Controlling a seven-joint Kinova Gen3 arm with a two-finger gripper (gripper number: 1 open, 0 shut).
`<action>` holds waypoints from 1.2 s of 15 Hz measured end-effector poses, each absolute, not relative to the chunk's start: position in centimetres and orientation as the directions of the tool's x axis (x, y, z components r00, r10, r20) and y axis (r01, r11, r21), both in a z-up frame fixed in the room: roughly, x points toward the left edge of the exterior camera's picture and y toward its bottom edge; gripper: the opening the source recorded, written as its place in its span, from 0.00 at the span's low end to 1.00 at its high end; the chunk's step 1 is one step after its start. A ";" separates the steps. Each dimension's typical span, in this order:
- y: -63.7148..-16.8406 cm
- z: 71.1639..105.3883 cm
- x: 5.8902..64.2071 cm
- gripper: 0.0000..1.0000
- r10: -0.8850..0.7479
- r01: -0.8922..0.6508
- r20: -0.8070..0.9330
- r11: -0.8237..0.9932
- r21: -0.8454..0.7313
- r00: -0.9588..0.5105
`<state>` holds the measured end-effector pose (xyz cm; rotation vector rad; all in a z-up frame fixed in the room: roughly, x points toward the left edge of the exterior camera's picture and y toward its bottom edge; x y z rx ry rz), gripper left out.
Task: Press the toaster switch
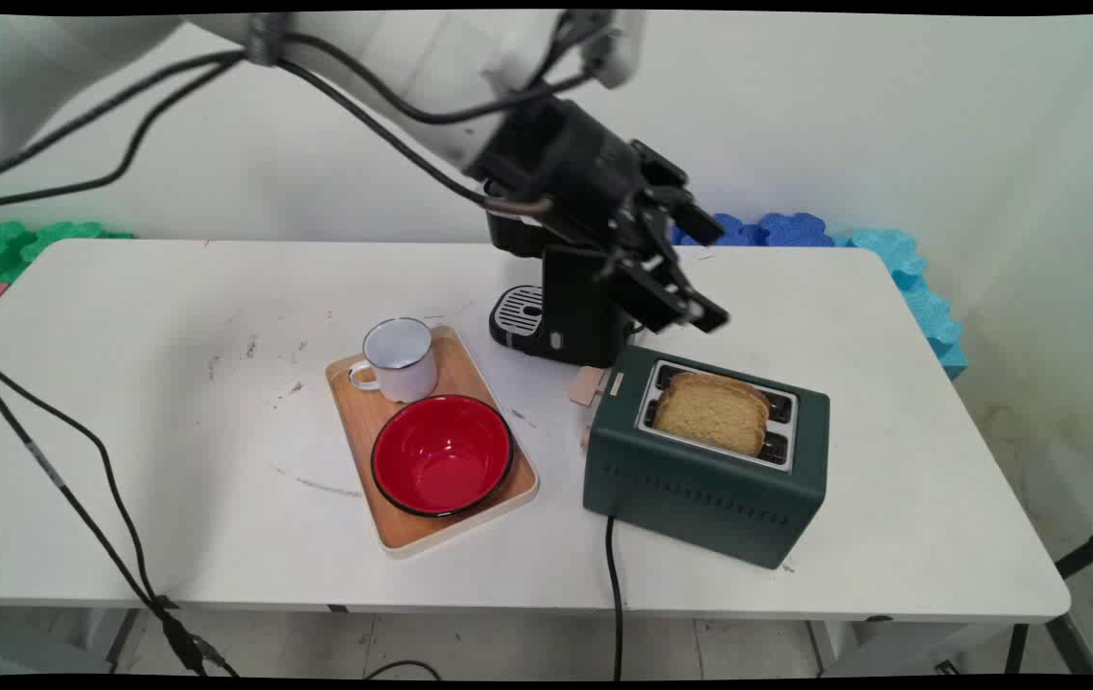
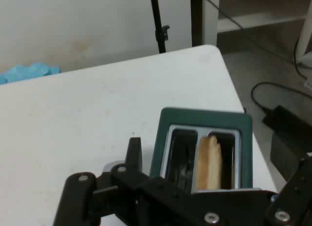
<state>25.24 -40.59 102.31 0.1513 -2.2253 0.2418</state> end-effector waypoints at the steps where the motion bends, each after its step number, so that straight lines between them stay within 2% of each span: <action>1: -40.6 102.2 26.1 1.00 -0.016 -0.189 0.782 0.973 -0.131 -0.623; 5: -41.3 100.9 29.2 1.00 0.009 -0.170 0.749 0.972 -0.162 -0.662; 6: -41.6 100.4 29.7 0.00 0.009 -0.167 0.742 0.972 -0.163 -0.670; 18: -43.7 93.6 32.9 0.00 -0.001 -0.103 0.666 0.988 -0.114 -0.746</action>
